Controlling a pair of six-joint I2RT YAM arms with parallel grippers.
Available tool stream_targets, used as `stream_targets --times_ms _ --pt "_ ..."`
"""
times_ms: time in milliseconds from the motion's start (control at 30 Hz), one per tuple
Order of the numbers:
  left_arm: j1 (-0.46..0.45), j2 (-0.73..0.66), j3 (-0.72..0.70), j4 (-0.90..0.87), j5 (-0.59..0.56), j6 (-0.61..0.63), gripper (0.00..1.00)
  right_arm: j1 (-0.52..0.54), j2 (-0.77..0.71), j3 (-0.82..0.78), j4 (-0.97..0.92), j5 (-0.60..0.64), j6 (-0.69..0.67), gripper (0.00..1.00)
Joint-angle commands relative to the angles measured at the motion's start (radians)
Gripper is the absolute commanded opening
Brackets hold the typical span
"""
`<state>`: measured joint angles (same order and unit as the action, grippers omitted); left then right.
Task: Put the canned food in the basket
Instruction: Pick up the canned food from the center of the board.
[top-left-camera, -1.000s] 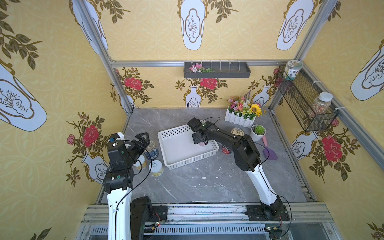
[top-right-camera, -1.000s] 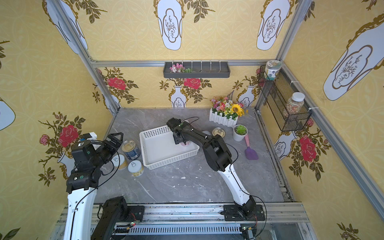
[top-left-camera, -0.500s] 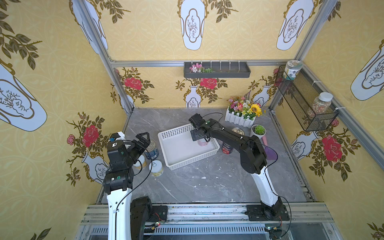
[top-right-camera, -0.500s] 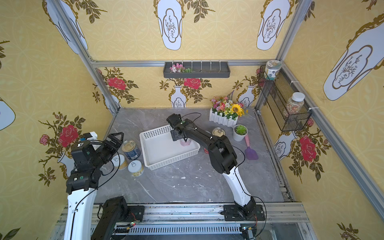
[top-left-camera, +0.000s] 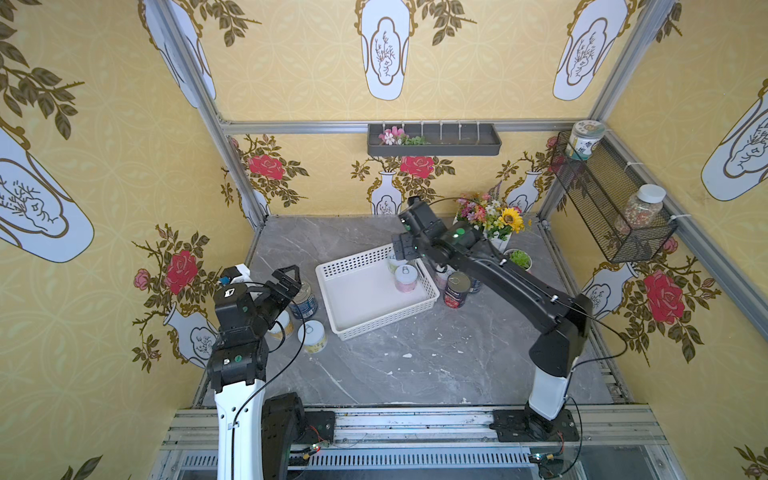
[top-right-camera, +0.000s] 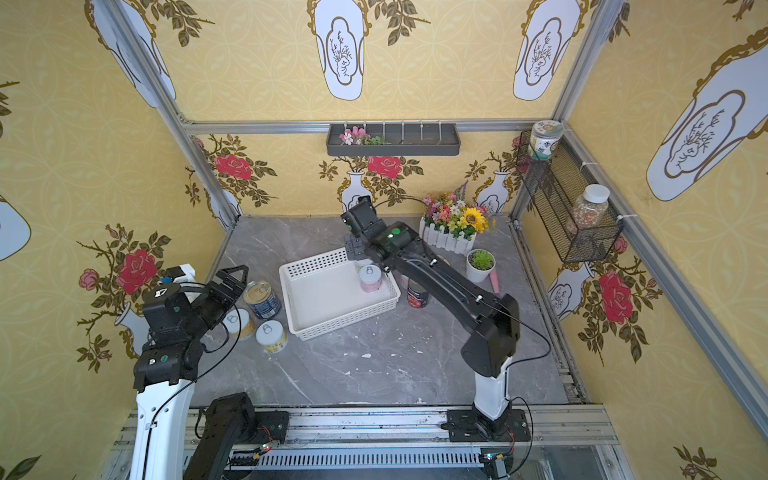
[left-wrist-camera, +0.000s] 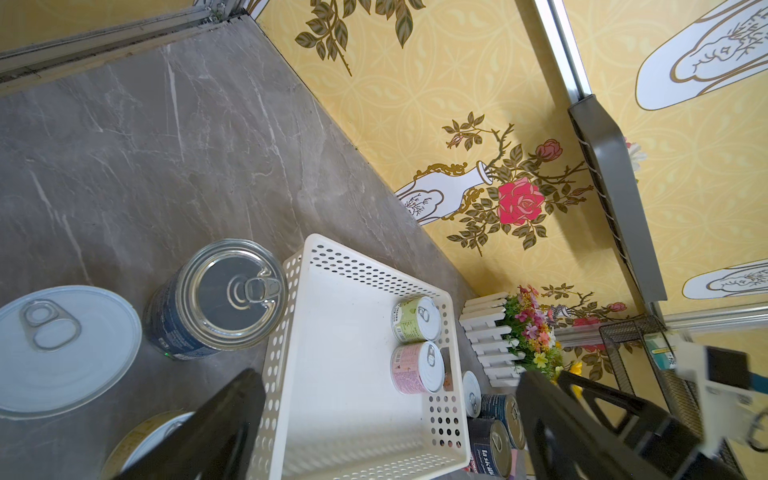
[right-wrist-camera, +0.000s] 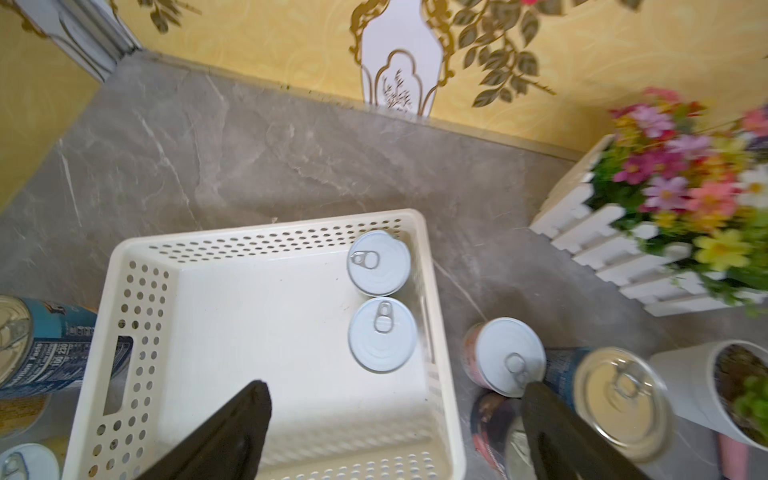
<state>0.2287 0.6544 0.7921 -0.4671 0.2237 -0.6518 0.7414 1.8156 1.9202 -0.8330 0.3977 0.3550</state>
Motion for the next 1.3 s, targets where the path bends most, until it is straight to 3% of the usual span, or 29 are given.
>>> stream_targets --times_ms 0,167,333,633,1033,1267 --pt "0.001 0.002 -0.011 0.041 0.035 0.011 1.00 -0.082 -0.160 -0.131 -0.041 -0.030 0.059 0.97" --pt "0.001 0.013 -0.020 0.050 0.028 0.010 1.00 -0.320 -0.438 -0.483 0.080 -0.284 0.165 0.97" --pt "0.001 0.033 -0.028 0.059 0.029 0.009 1.00 -0.370 -0.459 -0.583 0.045 -0.408 0.179 0.97" --pt "0.002 0.044 -0.029 0.060 0.036 0.007 1.00 -0.341 -0.248 -0.570 -0.007 -0.400 0.099 0.97" --pt "0.001 0.034 -0.031 0.062 0.048 0.006 1.00 -0.284 -0.019 -0.421 -0.086 -0.233 0.113 0.97" --pt "0.001 0.034 -0.031 0.065 0.049 0.004 1.00 -0.263 -0.033 -0.420 -0.092 -0.169 0.119 0.97"
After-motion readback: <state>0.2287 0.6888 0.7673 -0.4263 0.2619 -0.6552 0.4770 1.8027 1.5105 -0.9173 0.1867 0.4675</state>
